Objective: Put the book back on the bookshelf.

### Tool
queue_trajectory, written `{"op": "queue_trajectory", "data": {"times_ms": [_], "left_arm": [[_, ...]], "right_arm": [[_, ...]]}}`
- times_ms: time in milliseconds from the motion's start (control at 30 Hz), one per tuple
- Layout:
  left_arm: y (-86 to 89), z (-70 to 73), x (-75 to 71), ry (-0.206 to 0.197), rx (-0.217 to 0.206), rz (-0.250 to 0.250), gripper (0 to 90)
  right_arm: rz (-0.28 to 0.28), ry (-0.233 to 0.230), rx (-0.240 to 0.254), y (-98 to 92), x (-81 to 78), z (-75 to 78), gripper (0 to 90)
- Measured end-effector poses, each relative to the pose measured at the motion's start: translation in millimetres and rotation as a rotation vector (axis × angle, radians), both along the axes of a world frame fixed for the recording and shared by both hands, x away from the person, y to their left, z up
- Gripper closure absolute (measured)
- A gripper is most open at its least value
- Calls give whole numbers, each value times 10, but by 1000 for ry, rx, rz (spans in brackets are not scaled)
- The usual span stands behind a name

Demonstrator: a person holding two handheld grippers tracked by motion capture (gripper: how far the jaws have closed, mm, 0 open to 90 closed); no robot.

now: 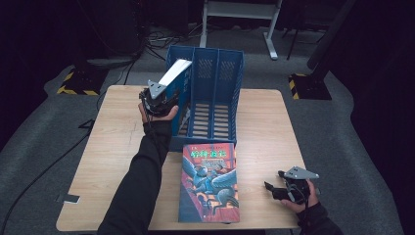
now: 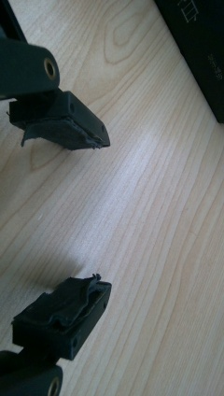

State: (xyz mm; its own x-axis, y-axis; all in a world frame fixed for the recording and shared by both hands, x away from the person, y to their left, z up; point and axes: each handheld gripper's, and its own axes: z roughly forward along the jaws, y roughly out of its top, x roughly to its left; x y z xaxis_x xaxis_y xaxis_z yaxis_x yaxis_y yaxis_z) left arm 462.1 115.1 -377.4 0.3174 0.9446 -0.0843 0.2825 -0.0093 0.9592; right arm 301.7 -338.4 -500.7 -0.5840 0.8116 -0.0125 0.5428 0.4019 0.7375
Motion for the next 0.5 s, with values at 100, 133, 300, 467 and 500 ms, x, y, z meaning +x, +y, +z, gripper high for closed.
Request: {"op": "queue_trajectory", "data": {"times_ms": [100, 133, 300, 467, 500], "left_arm": [[-2, -1, -32, 2, 16, -3, 582], [-4, 1, -45, 1, 19, -3, 580], [8, 15, -108, 2, 36, -15, 567], [21, -2, -178, -4, 53, -24, 554], [27, -6, -187, -5, 55, -30, 551]], "right_arm": [[0, 0, 0, 0, 0, 0, 252], [0, 0, 0, 0, 0, 0, 252], [0, 0, 0, 0, 0, 0, 252], [0, 0, 0, 0, 0, 0, 252], [0, 0, 0, 0, 1, 0, 252]]}}
